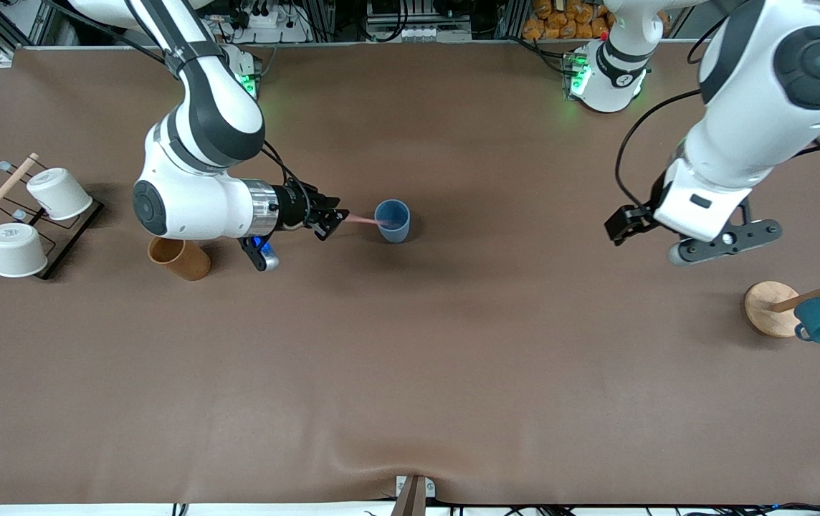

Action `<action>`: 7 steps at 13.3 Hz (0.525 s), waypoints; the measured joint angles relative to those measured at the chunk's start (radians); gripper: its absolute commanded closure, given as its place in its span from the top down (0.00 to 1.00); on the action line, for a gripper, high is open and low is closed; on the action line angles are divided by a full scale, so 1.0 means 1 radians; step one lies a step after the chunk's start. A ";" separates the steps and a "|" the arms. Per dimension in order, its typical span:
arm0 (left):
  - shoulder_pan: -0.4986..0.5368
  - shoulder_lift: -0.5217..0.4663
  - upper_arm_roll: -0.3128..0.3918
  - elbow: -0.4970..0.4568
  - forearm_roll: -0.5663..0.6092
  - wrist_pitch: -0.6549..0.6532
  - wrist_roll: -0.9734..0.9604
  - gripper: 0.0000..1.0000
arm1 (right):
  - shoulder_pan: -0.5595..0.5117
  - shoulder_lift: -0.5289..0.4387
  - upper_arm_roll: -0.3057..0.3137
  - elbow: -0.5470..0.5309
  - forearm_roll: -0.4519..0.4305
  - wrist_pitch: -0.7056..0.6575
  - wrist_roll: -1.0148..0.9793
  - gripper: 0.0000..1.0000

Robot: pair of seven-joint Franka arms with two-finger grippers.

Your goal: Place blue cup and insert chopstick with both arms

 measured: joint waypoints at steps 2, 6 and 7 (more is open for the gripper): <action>0.015 -0.008 0.015 0.014 0.000 -0.019 0.084 1.00 | -0.001 -0.004 -0.007 0.001 0.000 0.000 0.004 1.00; -0.021 -0.058 0.143 0.019 -0.036 -0.062 0.231 1.00 | -0.088 -0.021 -0.044 0.091 -0.060 -0.185 0.003 1.00; -0.041 -0.073 0.184 0.019 -0.061 -0.071 0.256 1.00 | -0.138 -0.023 -0.049 0.137 -0.091 -0.251 -0.011 1.00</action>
